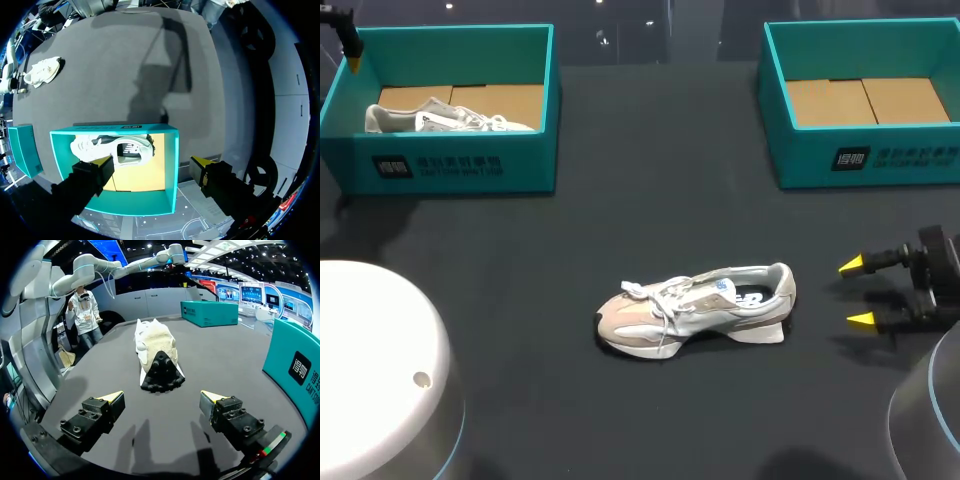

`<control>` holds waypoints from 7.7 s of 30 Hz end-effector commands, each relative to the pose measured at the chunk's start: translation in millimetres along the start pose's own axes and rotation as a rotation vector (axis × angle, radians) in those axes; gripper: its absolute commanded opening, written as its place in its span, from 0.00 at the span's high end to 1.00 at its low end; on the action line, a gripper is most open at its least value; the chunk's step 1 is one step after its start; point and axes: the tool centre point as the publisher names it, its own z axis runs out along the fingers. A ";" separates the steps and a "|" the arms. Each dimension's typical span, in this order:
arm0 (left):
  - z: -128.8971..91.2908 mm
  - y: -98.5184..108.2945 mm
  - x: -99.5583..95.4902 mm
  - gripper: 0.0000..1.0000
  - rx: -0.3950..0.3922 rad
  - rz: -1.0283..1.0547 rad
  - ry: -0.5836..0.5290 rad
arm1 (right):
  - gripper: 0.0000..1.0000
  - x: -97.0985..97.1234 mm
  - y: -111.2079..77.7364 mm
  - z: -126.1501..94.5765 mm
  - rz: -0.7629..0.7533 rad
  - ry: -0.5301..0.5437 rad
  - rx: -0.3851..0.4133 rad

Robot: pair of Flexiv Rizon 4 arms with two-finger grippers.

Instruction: Take the shoe out of the shoebox, open the shoe tongue, remove and reinsert the insole, then place the shoe into the shoebox

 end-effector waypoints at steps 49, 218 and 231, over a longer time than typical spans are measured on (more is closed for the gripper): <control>-0.6 -0.1 0.1 0.00 0.000 0.001 0.002 | 0.00 2.1 22.9 83.4 -0.057 0.046 -0.051; -8.1 -231.3 -353.3 0.00 0.143 -1.784 0.047 | 1.00 10.6 38.7 141.8 -0.140 0.069 -0.118; 6.0 -271.1 -434.7 0.00 0.031 -2.320 0.086 | 1.00 10.6 38.7 141.8 -0.140 0.069 -0.118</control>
